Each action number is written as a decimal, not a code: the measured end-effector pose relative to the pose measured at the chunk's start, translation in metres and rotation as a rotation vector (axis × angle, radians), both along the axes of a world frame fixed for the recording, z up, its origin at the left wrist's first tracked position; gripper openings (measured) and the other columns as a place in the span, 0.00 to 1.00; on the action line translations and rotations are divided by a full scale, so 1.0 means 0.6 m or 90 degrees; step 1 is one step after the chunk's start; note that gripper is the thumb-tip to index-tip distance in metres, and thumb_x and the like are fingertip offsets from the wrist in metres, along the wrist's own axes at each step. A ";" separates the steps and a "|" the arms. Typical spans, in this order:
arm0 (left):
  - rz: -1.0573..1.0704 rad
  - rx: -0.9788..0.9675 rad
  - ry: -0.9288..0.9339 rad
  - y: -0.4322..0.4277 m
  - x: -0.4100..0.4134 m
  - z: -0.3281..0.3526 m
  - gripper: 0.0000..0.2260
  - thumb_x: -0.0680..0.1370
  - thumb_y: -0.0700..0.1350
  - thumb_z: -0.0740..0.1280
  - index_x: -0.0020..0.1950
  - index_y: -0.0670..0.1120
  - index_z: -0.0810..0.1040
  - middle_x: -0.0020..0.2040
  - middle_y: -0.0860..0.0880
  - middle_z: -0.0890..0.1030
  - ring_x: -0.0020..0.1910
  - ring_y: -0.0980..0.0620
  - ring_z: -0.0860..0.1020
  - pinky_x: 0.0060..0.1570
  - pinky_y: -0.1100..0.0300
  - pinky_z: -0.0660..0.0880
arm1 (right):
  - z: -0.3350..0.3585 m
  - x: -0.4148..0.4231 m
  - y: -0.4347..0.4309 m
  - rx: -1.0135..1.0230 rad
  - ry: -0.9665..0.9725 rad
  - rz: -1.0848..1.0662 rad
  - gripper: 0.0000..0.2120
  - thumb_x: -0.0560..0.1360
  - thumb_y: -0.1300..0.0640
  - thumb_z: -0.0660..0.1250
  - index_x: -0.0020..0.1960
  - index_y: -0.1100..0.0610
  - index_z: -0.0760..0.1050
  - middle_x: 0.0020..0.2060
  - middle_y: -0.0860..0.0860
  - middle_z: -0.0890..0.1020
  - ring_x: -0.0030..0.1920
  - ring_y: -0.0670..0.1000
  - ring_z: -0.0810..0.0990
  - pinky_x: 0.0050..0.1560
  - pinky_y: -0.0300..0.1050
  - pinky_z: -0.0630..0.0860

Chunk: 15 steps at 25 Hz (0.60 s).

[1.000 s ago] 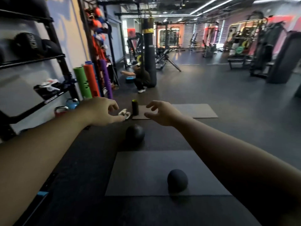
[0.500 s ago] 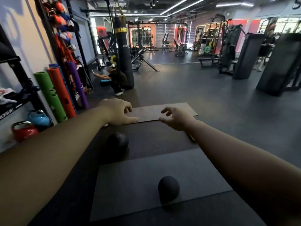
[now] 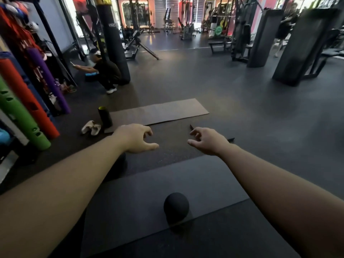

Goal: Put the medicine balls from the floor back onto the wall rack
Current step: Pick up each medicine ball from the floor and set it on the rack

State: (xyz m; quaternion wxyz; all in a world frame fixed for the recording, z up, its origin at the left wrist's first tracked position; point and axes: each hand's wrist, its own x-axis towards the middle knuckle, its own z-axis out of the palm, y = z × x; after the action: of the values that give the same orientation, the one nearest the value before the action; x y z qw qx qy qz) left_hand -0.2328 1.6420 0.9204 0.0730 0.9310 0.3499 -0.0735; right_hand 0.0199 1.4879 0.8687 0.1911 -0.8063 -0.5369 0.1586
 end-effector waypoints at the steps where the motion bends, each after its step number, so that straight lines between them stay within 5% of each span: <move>1: 0.011 -0.006 0.014 0.013 0.031 -0.023 0.34 0.73 0.76 0.64 0.72 0.58 0.75 0.66 0.55 0.81 0.63 0.51 0.79 0.58 0.51 0.76 | -0.026 0.034 0.015 -0.007 0.010 0.008 0.24 0.78 0.38 0.69 0.68 0.50 0.76 0.60 0.51 0.83 0.58 0.53 0.81 0.57 0.51 0.78; 15: 0.152 -0.263 0.112 0.152 0.270 -0.560 0.38 0.71 0.79 0.61 0.76 0.60 0.71 0.70 0.55 0.77 0.63 0.50 0.79 0.54 0.52 0.74 | -0.547 0.282 0.207 -0.357 0.111 0.126 0.27 0.78 0.33 0.65 0.72 0.46 0.72 0.66 0.49 0.79 0.63 0.52 0.78 0.57 0.51 0.76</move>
State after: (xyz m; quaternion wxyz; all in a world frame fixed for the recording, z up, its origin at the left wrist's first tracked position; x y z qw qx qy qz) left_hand -0.0706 1.7332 0.5842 0.2391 0.8385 0.4400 -0.2147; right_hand 0.1893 1.6120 0.5404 -0.0096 -0.7546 -0.5299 0.3869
